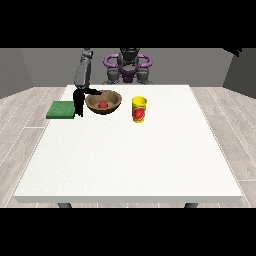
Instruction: Pick the cup and pour the ball into the bowl, then pick the bowl and place it on the pad
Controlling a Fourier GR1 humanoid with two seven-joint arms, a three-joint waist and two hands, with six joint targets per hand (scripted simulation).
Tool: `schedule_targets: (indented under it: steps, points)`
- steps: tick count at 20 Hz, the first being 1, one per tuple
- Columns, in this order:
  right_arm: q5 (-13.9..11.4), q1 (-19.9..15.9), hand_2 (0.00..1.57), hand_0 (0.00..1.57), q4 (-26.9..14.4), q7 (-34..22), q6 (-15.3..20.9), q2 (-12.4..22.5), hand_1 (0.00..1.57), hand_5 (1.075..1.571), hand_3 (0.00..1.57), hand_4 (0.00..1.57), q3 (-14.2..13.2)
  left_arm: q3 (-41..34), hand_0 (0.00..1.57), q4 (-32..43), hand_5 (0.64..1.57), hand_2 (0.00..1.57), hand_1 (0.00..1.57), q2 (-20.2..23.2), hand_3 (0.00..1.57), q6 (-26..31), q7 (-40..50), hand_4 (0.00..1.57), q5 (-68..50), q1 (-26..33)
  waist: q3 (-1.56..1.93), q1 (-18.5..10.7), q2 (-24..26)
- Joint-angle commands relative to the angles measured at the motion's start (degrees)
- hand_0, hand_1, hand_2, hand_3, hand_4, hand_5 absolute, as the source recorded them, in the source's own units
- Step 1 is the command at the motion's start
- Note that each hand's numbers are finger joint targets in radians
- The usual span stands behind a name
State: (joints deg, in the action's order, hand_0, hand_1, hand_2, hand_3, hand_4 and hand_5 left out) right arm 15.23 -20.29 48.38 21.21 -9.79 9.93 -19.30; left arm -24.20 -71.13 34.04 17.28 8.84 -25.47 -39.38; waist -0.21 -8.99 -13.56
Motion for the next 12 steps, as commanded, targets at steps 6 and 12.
schedule_targets:
  steps: [6, 12]
  points:
    - [0.8, -5.8, 0.00, 0.00, -8.4, 2.2, 0.4, -2.8, 0.00, 1.556, 0.00, 0.16, 0.1, -1.9, 0.00, -0.4, 1.504, 0.00, 0.00, 2.4, 0.00, 0.8, -0.4, 0.24, -1.8, 1.0, 0.26, 0.8, -1.5]
    - [-3.2, 0.3, 1.57, 1.57, -9.0, 0.5, 9.7, -2.3, 1.57, 1.445, 1.57, 1.08, 0.2, -4.2, 0.00, 0.5, 1.536, 0.00, 0.00, 4.7, 0.00, 2.4, 0.2, 0.36, -4.5, -0.6, 0.19, -1.6, -4.4]
